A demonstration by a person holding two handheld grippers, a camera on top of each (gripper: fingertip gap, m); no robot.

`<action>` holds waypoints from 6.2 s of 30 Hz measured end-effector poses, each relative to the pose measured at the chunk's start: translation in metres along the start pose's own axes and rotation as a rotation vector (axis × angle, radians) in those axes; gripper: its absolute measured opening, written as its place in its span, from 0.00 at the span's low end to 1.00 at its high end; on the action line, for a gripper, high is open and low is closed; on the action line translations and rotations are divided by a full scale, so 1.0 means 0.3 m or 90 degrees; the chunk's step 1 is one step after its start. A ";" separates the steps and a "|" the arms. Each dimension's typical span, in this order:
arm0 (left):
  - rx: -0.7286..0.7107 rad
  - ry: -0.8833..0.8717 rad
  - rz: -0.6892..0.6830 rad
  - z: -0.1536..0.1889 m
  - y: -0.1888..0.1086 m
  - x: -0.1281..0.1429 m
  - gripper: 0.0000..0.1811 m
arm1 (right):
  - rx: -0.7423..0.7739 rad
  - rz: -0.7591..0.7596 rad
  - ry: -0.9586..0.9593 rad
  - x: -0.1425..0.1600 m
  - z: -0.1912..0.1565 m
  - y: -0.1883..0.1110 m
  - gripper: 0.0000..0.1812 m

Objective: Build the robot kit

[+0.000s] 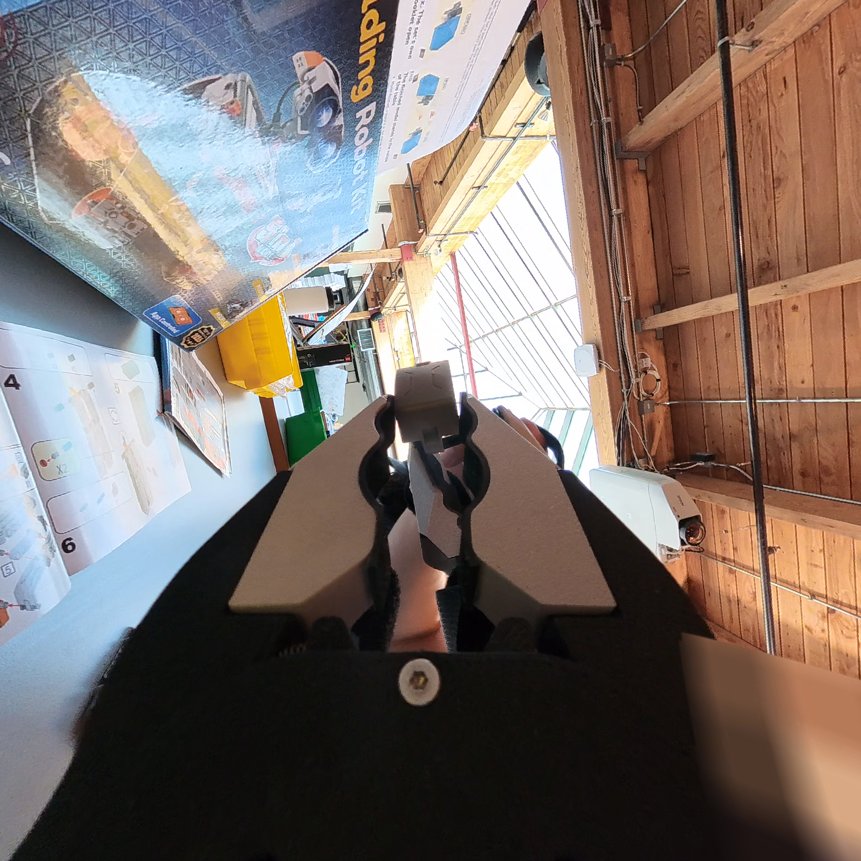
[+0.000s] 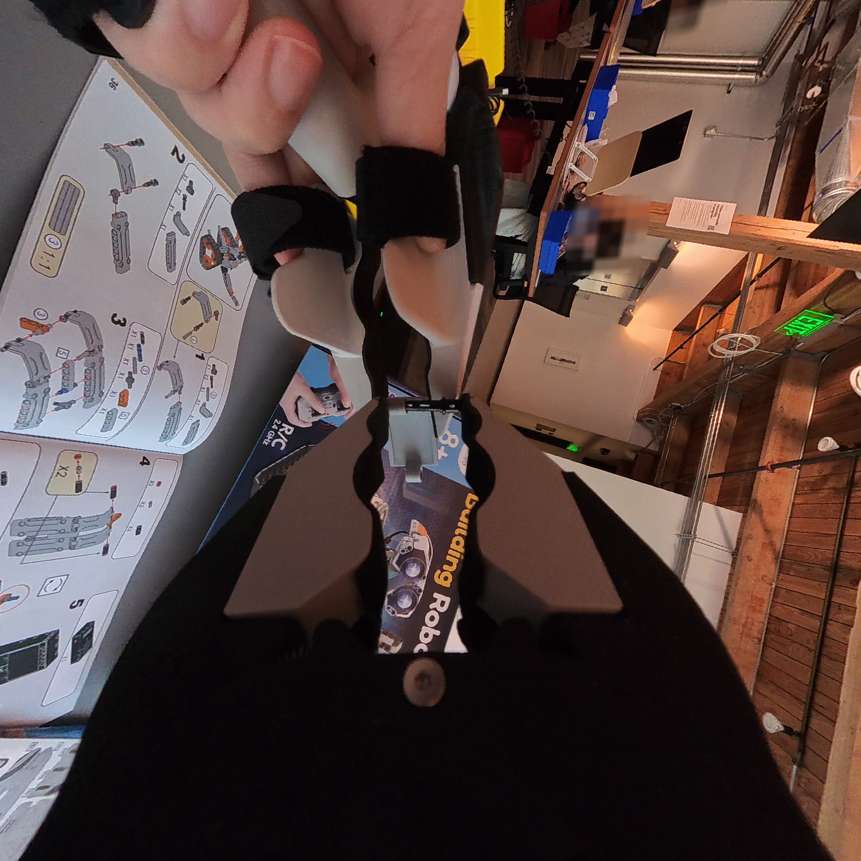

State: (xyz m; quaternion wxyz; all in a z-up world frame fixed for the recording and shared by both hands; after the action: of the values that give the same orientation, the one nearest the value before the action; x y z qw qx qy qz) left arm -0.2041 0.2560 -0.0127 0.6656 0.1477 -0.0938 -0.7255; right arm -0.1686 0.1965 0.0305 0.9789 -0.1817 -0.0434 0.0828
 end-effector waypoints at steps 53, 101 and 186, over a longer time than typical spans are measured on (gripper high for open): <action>-0.038 -0.042 0.012 -0.057 -0.001 0.028 0.13 | 0.050 0.017 -0.133 -0.004 -0.092 0.001 0.15; -0.035 0.631 -0.284 0.271 0.040 0.082 0.13 | -0.237 0.539 1.216 0.169 0.057 -0.173 0.31; -0.251 0.879 0.080 0.830 -0.492 -0.028 0.18 | 0.257 0.325 0.058 -0.141 -0.043 -0.267 0.00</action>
State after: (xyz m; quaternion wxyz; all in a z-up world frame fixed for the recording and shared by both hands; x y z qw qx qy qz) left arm -0.4264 0.2635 0.1726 0.6278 0.4438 0.4727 -0.4307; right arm -0.1968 0.1108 0.0453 0.9436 0.0072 0.0643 0.3246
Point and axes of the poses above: each gripper's, where its closed fingertips meet, y out along the fingers, x out of its underside, z = x × y across the jaws, the point moved 6 cm from there along -y, back along the fingers, and after that the axes turned 4 degrees about y, right-handed, at the moved point
